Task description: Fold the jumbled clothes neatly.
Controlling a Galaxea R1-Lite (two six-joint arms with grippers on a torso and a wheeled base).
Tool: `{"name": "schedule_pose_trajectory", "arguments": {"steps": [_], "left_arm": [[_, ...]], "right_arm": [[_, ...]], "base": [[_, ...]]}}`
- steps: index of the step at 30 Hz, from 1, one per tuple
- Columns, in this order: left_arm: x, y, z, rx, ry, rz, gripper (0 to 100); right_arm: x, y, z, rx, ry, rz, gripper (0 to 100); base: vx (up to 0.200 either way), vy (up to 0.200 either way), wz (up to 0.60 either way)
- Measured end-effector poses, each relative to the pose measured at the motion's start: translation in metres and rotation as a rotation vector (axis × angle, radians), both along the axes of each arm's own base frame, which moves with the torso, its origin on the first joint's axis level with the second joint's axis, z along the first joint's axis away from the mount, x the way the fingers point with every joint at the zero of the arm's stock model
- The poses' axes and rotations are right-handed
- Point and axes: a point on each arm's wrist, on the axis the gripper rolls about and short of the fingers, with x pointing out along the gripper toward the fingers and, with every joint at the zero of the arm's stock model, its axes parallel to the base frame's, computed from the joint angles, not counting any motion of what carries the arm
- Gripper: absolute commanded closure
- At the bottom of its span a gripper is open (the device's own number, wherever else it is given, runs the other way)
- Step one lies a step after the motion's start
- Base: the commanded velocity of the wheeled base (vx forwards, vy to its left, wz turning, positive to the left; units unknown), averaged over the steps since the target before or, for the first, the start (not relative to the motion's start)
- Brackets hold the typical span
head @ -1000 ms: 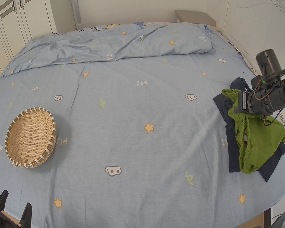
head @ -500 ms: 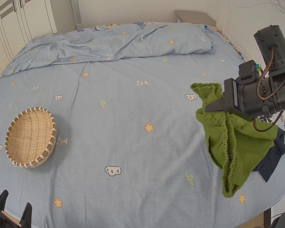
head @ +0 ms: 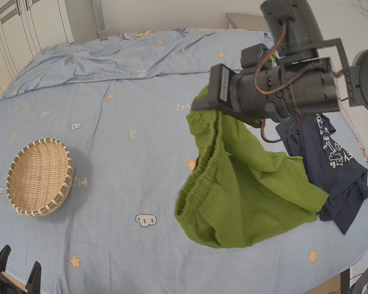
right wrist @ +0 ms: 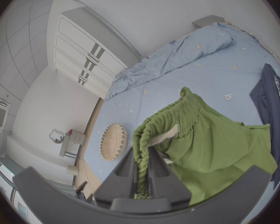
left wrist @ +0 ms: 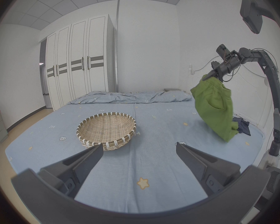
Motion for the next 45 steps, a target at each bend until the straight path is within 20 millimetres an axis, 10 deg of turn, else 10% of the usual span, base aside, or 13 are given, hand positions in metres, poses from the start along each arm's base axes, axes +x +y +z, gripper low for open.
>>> {"name": "schedule_pose_trajectory", "arguments": {"steps": [10,11,29,39,45], "left_arm": [[0.000,0.000,0.000,0.000,0.000,0.000,0],[0.000,0.000,0.000,0.000,0.000,0.000,0],[0.000,0.000,0.000,0.007,-0.001,-0.005,0],[0.000,0.000,0.001,0.025,-0.005,-0.008,0],[-0.010,0.000,0.042,-0.046,-0.082,-0.052,0]], "right_arm": [[0.038,0.056,-0.039,-0.012,0.049,-0.007,100],[0.041,0.060,-0.046,-0.023,0.059,-0.007,0],[0.063,0.075,-0.113,-0.200,0.218,-0.023,0],[0.056,0.011,-0.048,-0.111,0.218,-0.077,0],[0.043,-0.028,-0.029,-0.060,0.204,-0.104,0]], "base": [[0.000,0.000,0.00],[0.000,0.000,0.00],[0.000,0.000,0.00],[0.000,0.000,0.00],[0.000,0.000,0.00]]}}
